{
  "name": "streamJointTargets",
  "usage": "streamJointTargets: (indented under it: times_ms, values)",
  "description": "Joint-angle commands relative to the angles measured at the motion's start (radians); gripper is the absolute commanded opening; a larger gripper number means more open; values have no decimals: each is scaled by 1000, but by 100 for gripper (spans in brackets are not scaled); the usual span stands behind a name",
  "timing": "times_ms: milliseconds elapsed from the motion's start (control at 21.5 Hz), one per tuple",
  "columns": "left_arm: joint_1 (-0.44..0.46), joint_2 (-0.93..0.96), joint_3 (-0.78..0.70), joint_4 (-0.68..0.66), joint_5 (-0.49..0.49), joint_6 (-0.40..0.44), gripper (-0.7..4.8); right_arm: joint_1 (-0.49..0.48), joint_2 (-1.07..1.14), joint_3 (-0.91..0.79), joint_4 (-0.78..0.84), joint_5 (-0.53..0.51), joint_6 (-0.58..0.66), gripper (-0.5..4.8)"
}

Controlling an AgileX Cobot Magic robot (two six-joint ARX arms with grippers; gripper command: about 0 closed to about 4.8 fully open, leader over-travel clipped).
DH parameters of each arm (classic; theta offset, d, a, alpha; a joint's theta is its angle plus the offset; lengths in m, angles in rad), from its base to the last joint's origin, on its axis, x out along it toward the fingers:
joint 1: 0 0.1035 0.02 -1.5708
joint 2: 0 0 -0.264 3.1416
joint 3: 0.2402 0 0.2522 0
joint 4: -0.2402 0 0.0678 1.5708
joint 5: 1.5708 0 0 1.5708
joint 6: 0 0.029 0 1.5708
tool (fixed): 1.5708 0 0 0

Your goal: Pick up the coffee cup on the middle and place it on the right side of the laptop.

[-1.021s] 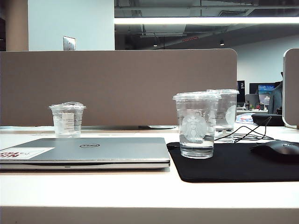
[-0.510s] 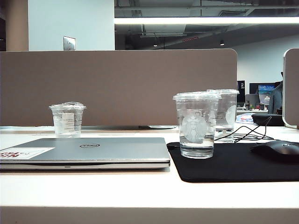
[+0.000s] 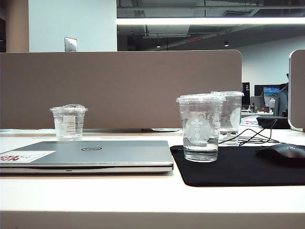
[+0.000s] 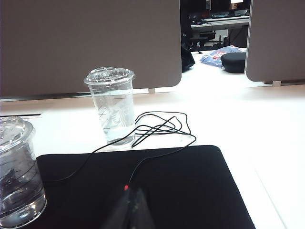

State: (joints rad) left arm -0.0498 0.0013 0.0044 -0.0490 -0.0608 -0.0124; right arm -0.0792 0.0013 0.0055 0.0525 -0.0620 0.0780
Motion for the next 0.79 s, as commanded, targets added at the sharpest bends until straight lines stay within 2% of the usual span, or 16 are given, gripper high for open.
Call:
streamJointTargets:
  times_ms: [46, 789]
  values:
    - [1, 0, 3, 4, 2, 4, -5, 0, -2, -5, 26, -3, -4, -9]
    - [1, 0, 3, 4, 1, 4, -5, 0, -2, -5, 27, -4, -26, -9]
